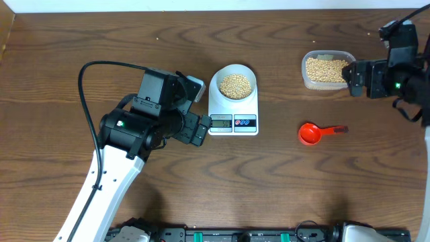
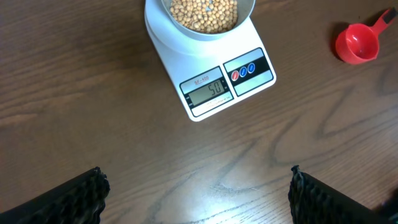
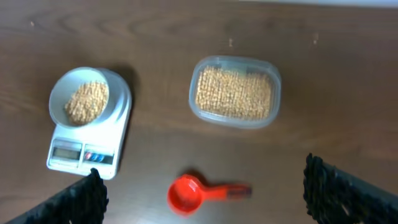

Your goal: Scoop item into bowl and weigh 50g on scale

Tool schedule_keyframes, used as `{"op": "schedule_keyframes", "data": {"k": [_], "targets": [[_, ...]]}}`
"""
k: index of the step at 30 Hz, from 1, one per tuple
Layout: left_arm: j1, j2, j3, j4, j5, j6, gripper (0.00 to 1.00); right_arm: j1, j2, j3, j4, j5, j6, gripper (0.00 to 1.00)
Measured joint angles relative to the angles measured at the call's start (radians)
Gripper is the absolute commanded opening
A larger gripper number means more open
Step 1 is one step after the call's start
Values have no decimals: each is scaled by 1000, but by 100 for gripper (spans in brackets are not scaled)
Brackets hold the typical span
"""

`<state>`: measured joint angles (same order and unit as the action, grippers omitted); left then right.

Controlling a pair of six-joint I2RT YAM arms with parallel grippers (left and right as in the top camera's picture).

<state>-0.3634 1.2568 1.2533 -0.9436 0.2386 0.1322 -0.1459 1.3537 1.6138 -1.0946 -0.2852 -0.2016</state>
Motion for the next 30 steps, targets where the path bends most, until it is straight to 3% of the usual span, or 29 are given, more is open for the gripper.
{"op": "schedule_keyframes", "data": {"k": [13,21,30], "targets": [[0,0,-2,-1,0,0,95,3,-536,-795,706,-30,-64,99],[0,0,-2,-2,0,0,95,3,-878,-1159,904,-37,-60,99],[0,0,-2,-1,0,0,95,3,-1169,-1419,1021,-37,-59,99]]}}
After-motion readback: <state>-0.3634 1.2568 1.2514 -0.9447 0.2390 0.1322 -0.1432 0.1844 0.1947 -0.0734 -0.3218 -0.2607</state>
